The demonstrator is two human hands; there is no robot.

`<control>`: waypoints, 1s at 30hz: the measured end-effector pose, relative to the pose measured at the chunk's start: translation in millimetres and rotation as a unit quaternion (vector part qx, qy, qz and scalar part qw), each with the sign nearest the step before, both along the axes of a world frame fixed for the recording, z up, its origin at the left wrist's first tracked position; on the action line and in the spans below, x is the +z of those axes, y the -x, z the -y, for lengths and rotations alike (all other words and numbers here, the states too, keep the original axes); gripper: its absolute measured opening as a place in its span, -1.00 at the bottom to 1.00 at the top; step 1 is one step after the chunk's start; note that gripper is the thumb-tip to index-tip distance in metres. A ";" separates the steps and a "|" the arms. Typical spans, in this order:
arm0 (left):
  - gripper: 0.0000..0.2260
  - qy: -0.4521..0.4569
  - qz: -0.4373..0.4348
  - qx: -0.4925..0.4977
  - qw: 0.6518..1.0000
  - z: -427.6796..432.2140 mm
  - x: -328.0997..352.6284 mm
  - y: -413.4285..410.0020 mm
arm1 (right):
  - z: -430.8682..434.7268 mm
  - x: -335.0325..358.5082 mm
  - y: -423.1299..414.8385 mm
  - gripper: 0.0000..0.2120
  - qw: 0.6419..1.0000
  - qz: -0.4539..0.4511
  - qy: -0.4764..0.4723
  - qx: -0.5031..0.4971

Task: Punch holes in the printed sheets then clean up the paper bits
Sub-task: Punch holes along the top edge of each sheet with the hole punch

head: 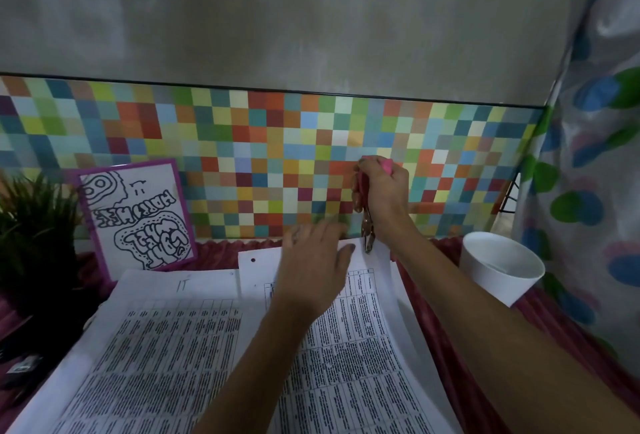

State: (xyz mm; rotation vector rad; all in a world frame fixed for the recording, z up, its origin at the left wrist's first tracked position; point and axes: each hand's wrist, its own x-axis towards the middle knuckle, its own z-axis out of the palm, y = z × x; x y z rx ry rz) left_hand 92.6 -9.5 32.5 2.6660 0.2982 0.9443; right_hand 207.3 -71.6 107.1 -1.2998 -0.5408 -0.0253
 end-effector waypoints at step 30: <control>-0.74 0.009 0.059 -0.068 0.996 -4.2 -7.8 -16.4 | 8.8 2.4 3.0 -0.75 0.997 -0.038 -0.063 -0.005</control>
